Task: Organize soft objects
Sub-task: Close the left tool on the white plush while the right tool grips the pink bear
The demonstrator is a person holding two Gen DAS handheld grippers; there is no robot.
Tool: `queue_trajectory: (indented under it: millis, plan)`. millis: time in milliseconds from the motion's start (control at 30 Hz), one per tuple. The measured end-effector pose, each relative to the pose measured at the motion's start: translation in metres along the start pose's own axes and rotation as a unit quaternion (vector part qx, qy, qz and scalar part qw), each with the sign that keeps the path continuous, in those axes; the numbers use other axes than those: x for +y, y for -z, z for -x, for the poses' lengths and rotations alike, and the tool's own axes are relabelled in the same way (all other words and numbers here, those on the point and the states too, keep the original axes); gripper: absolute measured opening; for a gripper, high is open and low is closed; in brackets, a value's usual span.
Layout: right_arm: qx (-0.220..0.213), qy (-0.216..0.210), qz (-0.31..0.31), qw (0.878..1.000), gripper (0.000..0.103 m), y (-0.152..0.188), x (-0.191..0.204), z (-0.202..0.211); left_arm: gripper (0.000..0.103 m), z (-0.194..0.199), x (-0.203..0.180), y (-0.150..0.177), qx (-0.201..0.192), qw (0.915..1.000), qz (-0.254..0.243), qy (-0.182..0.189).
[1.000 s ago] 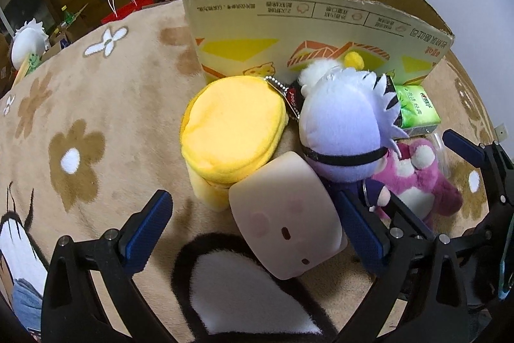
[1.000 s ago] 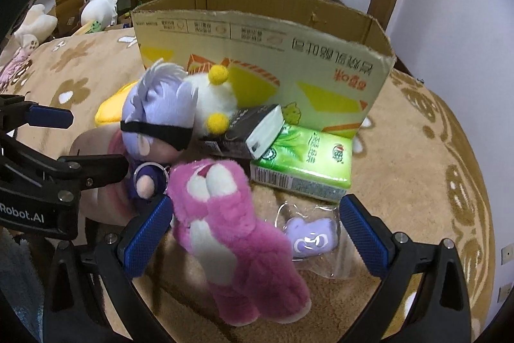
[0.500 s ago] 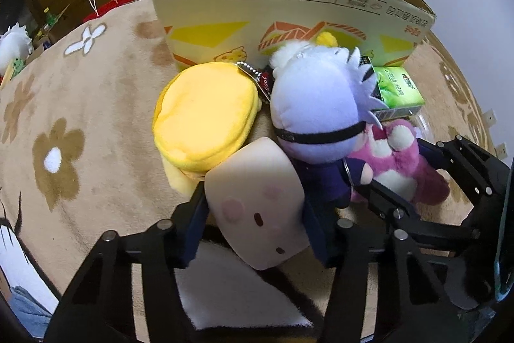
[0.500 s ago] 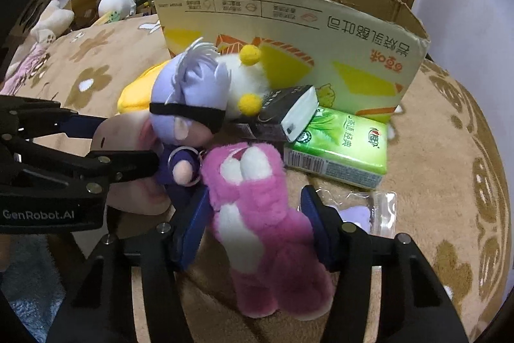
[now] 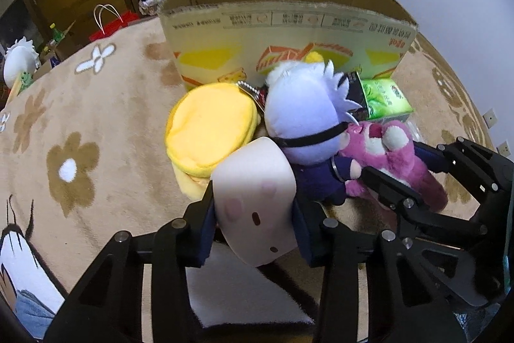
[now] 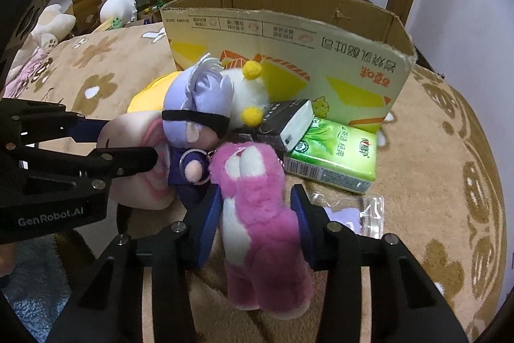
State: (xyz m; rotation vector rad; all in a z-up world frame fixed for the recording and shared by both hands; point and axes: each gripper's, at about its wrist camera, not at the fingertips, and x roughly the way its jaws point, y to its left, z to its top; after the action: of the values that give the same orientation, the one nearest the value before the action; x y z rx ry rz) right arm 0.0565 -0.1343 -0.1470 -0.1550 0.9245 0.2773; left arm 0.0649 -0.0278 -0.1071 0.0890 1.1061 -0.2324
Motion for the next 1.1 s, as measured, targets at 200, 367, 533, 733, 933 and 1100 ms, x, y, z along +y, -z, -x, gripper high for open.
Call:
queue_trajectory:
  millis: [200,367,533,733,933,1100]
  plan:
    - [-0.011,-0.009,-0.020,1.000,0.040,0.001,-0.010,0.013,0.040,0.018,0.004,-0.001,-0.038,0.9991,0.004,-0.019]
    - [-0.033,0.005,-0.029,0.999,0.040,0.000,-0.015,0.029,0.040,0.032,0.005,-0.001,-0.069,0.9970,0.005,-0.037]
    - [-0.057,0.014,-0.059,0.997,0.040,-0.001,-0.026,0.045,0.040,0.045,0.007,0.001,-0.096,0.9945,0.006,-0.041]
    - [-0.097,0.033,-0.087,0.991,0.040,-0.002,-0.037,0.067,0.040,0.063,0.007,0.001,-0.143,0.9882,0.006,-0.057]
    - [-0.130,0.060,-0.098,0.985,0.040,-0.004,-0.044,0.081,0.040,0.082,0.005,0.001,-0.202,0.9767,-0.009,-0.072]
    - [-0.158,0.078,-0.105,0.979,0.040,-0.007,-0.046,0.093,0.041,0.090,-0.003,-0.001,-0.231,0.9688,-0.031,-0.083]
